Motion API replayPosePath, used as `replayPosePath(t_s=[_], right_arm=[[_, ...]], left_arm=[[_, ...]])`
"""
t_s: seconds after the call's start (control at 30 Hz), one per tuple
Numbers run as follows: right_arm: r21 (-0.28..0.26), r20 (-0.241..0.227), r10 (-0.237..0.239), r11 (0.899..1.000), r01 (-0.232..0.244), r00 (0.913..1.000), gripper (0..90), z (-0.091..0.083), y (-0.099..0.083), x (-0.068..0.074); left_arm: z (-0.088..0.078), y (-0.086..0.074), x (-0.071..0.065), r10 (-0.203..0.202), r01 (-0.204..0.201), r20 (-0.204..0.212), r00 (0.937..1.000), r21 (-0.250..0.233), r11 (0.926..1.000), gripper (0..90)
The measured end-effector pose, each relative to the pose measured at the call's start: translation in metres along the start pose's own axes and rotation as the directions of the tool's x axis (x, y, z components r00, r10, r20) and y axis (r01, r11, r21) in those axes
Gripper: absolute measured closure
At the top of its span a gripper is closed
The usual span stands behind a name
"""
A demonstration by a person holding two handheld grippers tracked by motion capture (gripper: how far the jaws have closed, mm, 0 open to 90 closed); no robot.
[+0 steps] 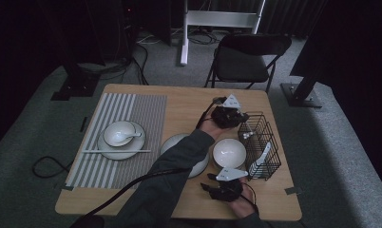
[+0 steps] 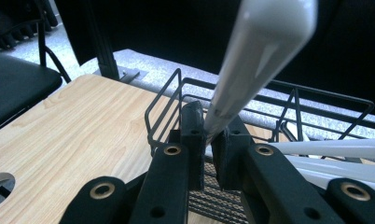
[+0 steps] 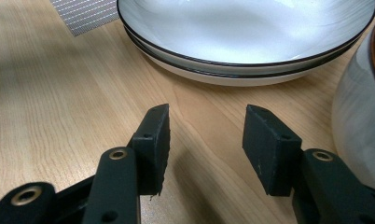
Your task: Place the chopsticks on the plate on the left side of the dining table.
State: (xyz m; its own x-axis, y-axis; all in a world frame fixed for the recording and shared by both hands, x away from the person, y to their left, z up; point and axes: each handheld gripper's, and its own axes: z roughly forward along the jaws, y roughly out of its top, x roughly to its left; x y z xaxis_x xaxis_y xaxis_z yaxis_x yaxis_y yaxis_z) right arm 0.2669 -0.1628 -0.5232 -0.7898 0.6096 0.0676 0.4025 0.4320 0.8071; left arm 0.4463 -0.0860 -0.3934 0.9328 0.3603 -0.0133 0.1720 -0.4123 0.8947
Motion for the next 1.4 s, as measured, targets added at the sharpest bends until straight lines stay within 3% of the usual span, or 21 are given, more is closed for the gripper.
replayPosePath(t_s=[0.8,1.4], right_arm=[[0.003,0.002,-0.004,1.000,0.004,1.0000,50.8,0.000,0.000,0.000],[0.007,0.002,-0.006,1.000,0.006,1.0000,50.8,0.000,0.000,0.000]], left_arm=[[-0.023,0.006,0.002,0.001,-0.001,-0.011,0.9999,-0.067,0.9978,84.7],[-0.045,0.007,0.003,-0.009,0.010,0.011,0.9999,-0.120,0.9927,84.7]])
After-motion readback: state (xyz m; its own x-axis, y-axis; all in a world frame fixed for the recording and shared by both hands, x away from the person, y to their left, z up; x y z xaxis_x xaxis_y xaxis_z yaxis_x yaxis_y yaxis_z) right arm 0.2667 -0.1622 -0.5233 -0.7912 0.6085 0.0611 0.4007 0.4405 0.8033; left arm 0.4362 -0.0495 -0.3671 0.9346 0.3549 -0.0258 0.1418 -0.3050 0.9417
